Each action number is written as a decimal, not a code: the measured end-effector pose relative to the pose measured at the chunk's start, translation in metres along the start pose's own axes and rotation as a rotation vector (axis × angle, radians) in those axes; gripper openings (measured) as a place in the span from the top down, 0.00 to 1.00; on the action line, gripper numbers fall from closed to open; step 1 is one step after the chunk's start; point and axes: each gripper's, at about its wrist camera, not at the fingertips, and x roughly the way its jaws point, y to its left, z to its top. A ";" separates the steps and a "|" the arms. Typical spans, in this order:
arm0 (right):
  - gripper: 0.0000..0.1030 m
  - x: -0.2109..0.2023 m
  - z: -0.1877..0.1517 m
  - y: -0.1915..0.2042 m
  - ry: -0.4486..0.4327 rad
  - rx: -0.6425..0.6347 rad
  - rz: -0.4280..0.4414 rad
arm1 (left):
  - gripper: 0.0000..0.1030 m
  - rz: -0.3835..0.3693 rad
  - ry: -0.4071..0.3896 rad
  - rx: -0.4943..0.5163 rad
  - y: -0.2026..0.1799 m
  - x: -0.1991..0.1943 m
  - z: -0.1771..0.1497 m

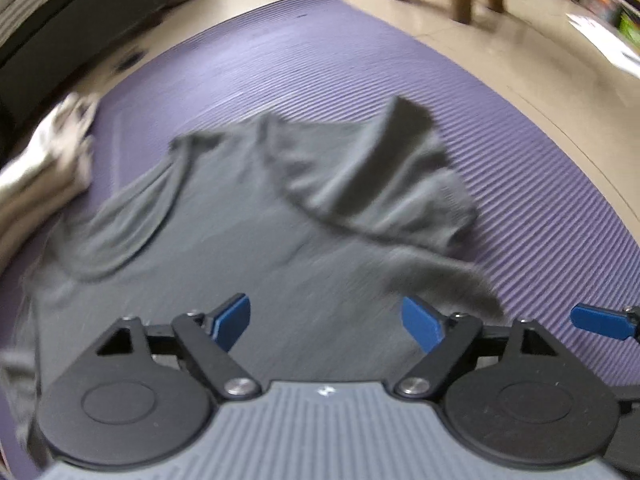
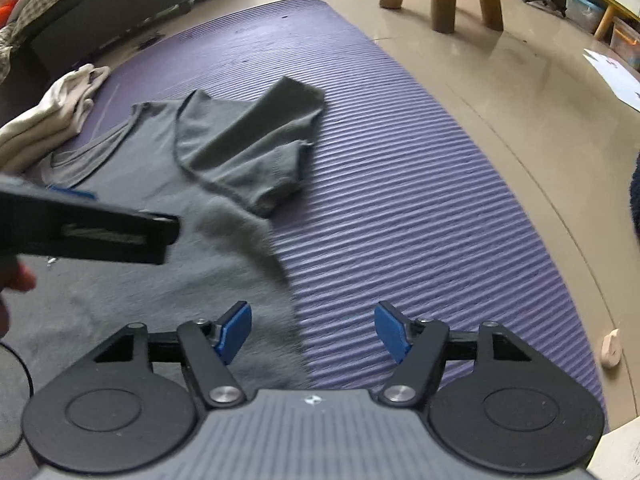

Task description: Fold clothes

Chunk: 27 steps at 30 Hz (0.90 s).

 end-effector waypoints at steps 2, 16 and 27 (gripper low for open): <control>0.39 0.003 0.000 -0.003 0.007 0.008 0.012 | 0.22 0.003 -0.013 0.040 -0.010 0.011 0.007; 0.42 0.006 -0.002 0.002 -0.017 -0.015 0.073 | 0.99 0.025 -0.081 -0.015 -0.019 0.044 0.037; 0.80 0.005 0.001 0.001 0.014 0.017 0.136 | 0.91 -0.003 -0.132 -0.071 0.010 0.025 0.035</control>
